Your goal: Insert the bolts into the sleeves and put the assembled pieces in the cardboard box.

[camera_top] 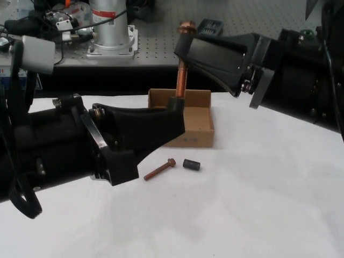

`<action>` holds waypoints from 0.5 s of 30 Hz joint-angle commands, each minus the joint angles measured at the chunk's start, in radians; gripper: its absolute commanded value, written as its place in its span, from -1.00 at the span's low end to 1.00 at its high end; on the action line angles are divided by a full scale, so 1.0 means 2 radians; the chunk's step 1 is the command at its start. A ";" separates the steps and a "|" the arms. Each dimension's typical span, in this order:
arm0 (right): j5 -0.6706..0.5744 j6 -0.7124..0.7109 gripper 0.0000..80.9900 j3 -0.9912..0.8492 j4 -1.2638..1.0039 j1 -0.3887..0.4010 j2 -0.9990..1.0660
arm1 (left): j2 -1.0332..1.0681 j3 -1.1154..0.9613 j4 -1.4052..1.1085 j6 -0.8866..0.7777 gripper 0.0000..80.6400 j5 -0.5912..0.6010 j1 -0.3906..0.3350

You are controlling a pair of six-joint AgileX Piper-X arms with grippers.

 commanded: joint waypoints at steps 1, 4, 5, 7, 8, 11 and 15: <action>-0.011 -0.007 -0.95 -0.004 0.004 0.000 -0.004 | -0.001 -0.004 -0.027 -0.004 -0.99 -0.011 0.001; -0.003 -0.007 -0.95 -0.004 0.004 0.005 -0.004 | -0.001 -0.004 -0.027 -0.004 -0.99 -0.014 0.001; 0.001 -0.007 -0.95 -0.004 0.004 0.007 -0.004 | -0.001 -0.004 -0.027 -0.004 -0.99 -0.014 0.001; 0.004 -0.007 -0.95 -0.004 0.004 0.007 -0.004 | -0.001 -0.004 -0.027 -0.009 -0.99 -0.010 0.001; 0.003 -0.007 -0.95 -0.004 0.004 0.007 -0.004 | -0.001 -0.004 -0.027 -0.012 -0.99 -0.010 0.001; -0.008 -0.005 -0.95 -0.004 0.004 0.007 -0.004 | -0.001 -0.004 -0.025 -0.012 -0.99 -0.007 0.001; -0.023 -0.003 -0.95 -0.004 0.024 0.007 -0.004 | -0.001 -0.004 -0.005 -0.007 -0.99 -0.007 0.001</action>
